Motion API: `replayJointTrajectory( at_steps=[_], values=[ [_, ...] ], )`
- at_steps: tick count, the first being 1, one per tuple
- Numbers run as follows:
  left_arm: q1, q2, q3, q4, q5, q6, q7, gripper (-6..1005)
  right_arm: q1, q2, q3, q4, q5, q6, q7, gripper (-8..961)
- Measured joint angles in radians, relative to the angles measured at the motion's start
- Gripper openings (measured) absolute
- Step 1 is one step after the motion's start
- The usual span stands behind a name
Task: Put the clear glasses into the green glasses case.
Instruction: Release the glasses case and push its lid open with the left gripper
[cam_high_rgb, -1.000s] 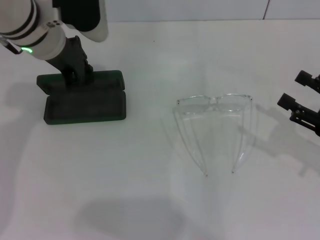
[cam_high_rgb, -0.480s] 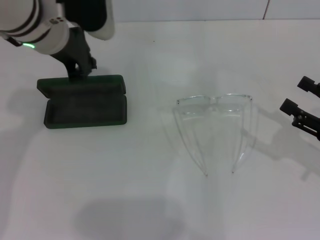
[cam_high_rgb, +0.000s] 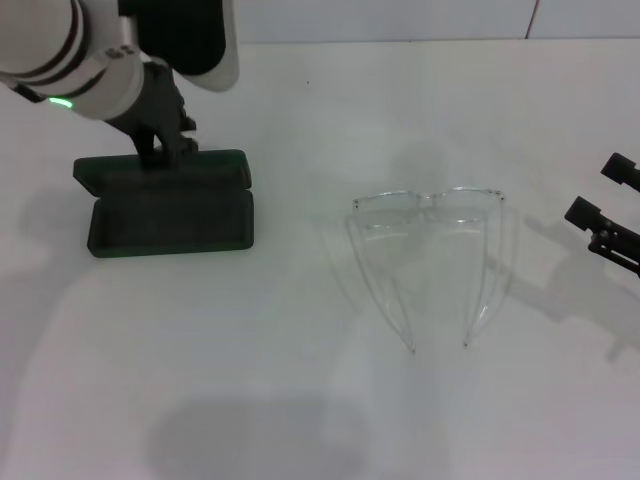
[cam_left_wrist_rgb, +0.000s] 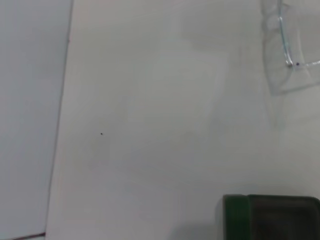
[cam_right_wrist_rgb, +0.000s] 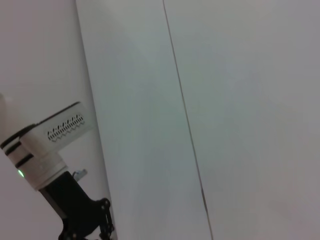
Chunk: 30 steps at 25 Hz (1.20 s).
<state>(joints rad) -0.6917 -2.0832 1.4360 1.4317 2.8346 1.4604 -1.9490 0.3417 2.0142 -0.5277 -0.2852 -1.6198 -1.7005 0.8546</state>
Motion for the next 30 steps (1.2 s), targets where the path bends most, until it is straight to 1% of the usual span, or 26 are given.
replayJointTrajectory(
  at_steps=[1,4,7,9,12,15,18,23,24,25,27,30],
  values=[
    [0.001,0.000,0.000,0.009,0.000,0.002,-0.004,19,0.000,0.000,0.000,0.000,0.000,0.001,-0.002,802],
    [-0.002,0.002,0.000,0.023,0.000,0.022,-0.005,99,0.002,0.000,0.001,0.000,0.000,0.003,-0.007,803],
    [-0.009,0.009,0.000,0.012,0.000,0.034,-0.005,179,0.006,0.000,0.002,0.000,0.000,0.005,-0.008,803],
    [-0.020,0.014,0.000,-0.005,0.000,0.053,-0.005,269,0.006,0.000,0.004,0.000,0.000,0.006,-0.008,802],
    [-0.030,0.014,0.000,-0.020,0.001,0.069,-0.005,405,0.004,0.000,0.009,0.000,0.001,0.013,-0.010,802],
    [-0.041,0.016,0.000,-0.032,0.001,0.067,-0.002,464,0.004,0.000,0.009,0.000,0.002,0.019,-0.012,802],
    [-0.066,0.025,0.000,-0.074,0.000,0.062,-0.003,524,0.006,0.000,0.009,0.000,0.002,0.023,-0.016,803],
    [-0.105,0.038,-0.009,-0.153,0.000,0.034,-0.001,522,0.007,0.002,0.009,0.000,0.003,0.032,-0.022,802],
    [-0.105,0.038,-0.009,-0.153,0.000,0.034,-0.001,522,0.007,0.002,0.009,0.000,0.005,0.035,-0.022,802],
    [-0.124,0.047,-0.012,-0.204,0.000,0.009,0.000,521,0.007,0.002,0.009,0.000,0.011,0.038,-0.023,802],
    [-0.134,0.052,-0.012,-0.228,0.000,-0.004,0.000,520,0.007,0.001,0.009,0.000,0.015,0.039,-0.023,802],
    [-0.165,0.064,-0.012,-0.314,0.000,-0.036,0.001,519,0.007,0.000,0.009,0.000,0.024,0.048,-0.023,802]
  ],
)
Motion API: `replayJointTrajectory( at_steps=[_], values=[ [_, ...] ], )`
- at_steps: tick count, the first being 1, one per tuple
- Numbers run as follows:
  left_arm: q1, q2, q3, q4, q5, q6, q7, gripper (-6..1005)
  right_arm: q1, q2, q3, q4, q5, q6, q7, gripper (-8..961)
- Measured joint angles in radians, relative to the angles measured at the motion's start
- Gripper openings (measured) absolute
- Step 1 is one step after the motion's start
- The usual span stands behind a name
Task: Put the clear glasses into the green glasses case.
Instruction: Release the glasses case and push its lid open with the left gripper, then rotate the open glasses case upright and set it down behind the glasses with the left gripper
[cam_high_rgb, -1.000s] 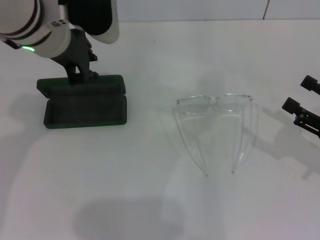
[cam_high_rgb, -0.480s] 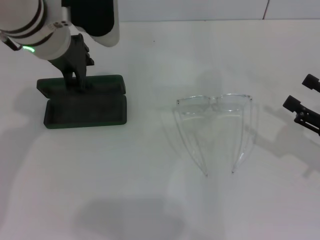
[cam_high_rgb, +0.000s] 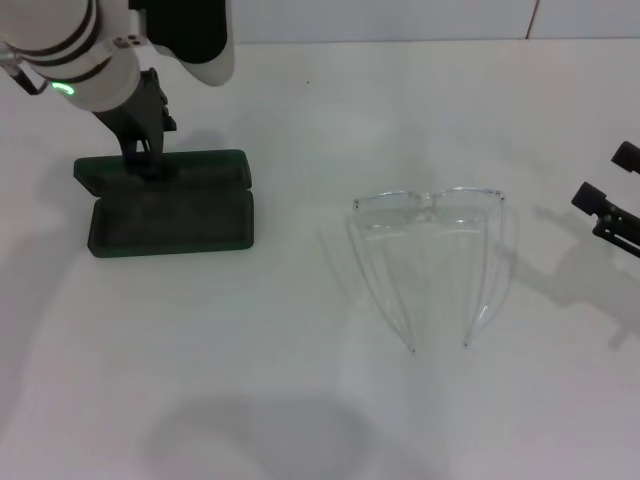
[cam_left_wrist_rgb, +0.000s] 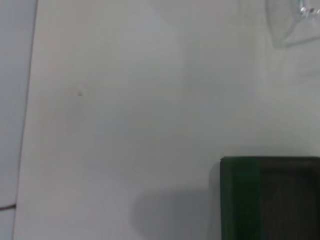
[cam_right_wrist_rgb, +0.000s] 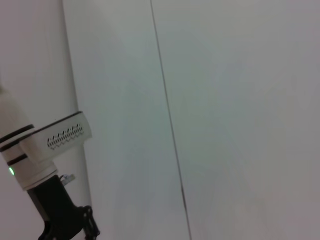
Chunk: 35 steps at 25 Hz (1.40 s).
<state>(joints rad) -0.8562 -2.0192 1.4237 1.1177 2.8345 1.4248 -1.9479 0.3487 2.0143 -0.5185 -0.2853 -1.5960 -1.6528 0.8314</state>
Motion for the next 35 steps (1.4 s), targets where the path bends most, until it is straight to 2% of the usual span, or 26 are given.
replayJointTrajectory(
  at_steps=[7,15,24,28,35],
  values=[
    [-0.035,0.016,0.000,-0.095,0.000,-0.022,0.001,517,0.003,0.000,0.000,0.000,0.027,0.026,-0.011,802],
    [-0.039,0.016,0.007,-0.137,0.000,-0.040,0.005,513,0.012,0.001,0.000,0.000,0.043,0.037,-0.012,803],
    [-0.044,0.008,0.009,-0.133,0.000,-0.031,-0.003,510,0.006,0.002,0.000,0.000,0.044,0.038,-0.012,803],
    [-0.043,0.000,0.009,-0.129,0.002,-0.032,-0.008,285,0.004,0.002,0.000,0.007,0.044,0.037,-0.012,802],
    [-0.019,-0.022,0.015,-0.058,0.001,-0.030,-0.012,219,-0.003,-0.001,0.043,0.038,0.044,0.037,-0.042,802]
  ],
)
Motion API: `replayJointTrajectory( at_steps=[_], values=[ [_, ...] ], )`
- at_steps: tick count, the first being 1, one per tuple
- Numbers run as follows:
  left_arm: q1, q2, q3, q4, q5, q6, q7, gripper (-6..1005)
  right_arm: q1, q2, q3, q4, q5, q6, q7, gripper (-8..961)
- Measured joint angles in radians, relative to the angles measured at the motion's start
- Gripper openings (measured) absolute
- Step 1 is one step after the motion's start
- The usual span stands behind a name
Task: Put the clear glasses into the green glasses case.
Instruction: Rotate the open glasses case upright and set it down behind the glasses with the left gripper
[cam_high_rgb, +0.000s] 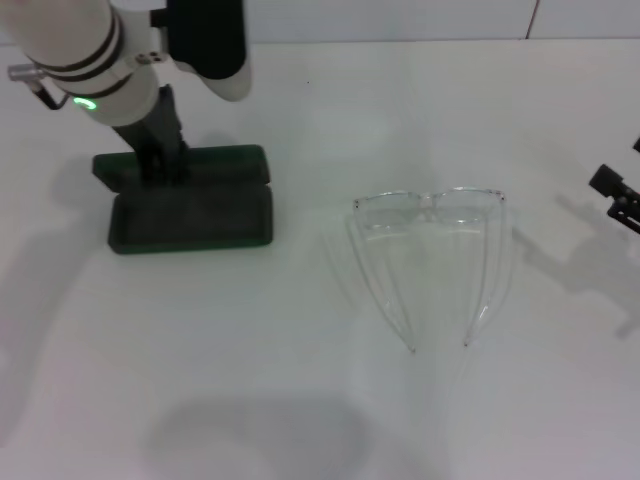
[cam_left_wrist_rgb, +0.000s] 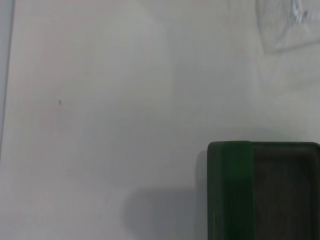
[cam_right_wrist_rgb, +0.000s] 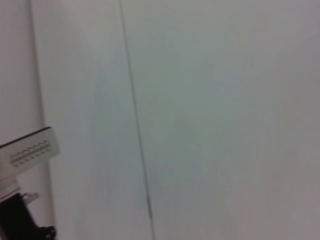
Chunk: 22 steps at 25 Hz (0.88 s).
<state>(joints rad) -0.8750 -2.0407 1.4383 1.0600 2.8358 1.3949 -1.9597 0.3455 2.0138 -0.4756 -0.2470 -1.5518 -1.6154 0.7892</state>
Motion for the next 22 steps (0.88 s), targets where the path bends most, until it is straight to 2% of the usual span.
replayJointTrajectory(
  at_steps=[1,2,5,10,16,18,22],
  values=[
    [0.000,0.000,0.000,0.000,0.000,0.000,0.000,209,-0.002,0.000,0.008,0.004,0.000,0.000,-0.004,802],
    [0.016,-0.011,0.017,0.039,0.000,0.007,-0.006,200,-0.004,-0.001,0.019,0.009,0.000,0.000,-0.010,803],
    [0.042,-0.023,0.094,0.101,-0.001,0.030,-0.035,200,-0.015,-0.001,0.044,0.012,0.000,0.000,-0.018,803],
    [0.049,-0.043,0.191,0.157,-0.003,0.075,-0.098,200,-0.020,-0.001,0.061,0.012,0.000,0.000,-0.019,801],
    [0.047,-0.048,0.311,0.198,0.000,0.089,-0.208,200,-0.013,-0.002,0.048,0.005,-0.032,0.028,-0.019,799],
    [0.043,-0.050,0.324,0.204,-0.001,0.094,-0.241,200,-0.001,-0.007,0.047,-0.004,-0.079,0.044,-0.010,798],
    [0.035,-0.052,0.331,0.232,-0.007,0.108,-0.296,200,0.036,-0.036,0.047,-0.034,-0.195,0.064,0.062,795]
  ],
)
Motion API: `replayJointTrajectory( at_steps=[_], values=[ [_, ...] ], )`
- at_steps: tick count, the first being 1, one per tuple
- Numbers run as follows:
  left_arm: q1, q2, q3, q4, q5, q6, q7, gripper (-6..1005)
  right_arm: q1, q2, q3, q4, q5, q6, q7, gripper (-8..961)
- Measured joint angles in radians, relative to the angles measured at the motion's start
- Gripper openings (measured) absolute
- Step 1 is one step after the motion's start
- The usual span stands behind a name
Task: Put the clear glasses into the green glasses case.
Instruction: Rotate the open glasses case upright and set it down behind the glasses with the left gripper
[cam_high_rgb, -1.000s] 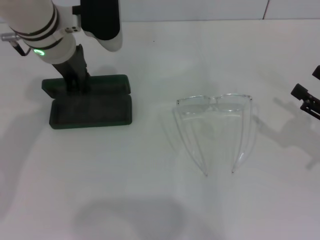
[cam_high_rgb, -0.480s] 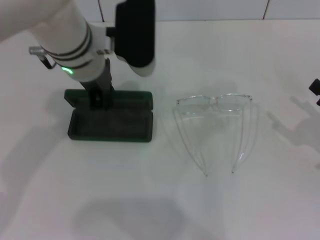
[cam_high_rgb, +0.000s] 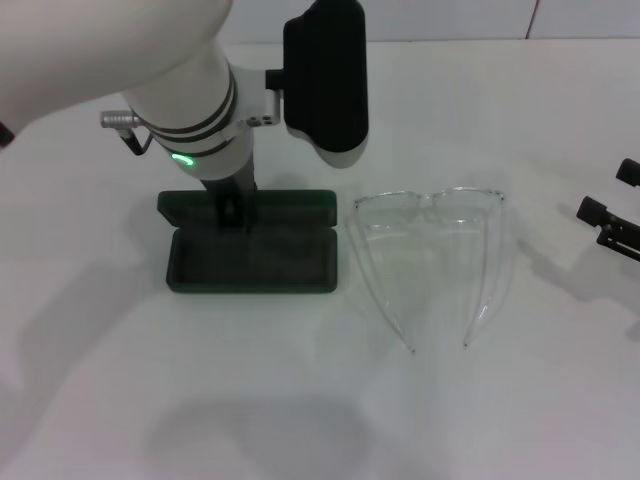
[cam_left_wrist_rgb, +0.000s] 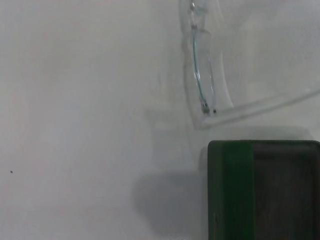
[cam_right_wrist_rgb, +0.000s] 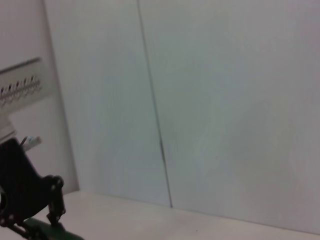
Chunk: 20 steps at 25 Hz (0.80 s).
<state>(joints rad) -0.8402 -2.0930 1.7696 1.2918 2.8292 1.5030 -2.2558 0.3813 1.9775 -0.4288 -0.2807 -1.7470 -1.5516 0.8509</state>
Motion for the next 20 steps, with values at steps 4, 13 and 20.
replayJointTrajectory(
  at_steps=[4,13,20],
  values=[
    [-0.001,-0.003,0.010,0.023,-0.006,0.011,-0.031,200,0.012,-0.007,0.001,-0.033,-0.024,-0.006,0.031,794],
    [-0.036,-0.005,0.044,-0.004,-0.094,0.022,-0.089,199,0.020,0.003,0.008,-0.045,-0.019,-0.011,0.028,790],
    [-0.073,-0.009,0.119,-0.022,-0.124,-0.008,-0.148,199,0.021,0.009,0.012,-0.045,-0.014,-0.007,0.022,787]
  ],
)
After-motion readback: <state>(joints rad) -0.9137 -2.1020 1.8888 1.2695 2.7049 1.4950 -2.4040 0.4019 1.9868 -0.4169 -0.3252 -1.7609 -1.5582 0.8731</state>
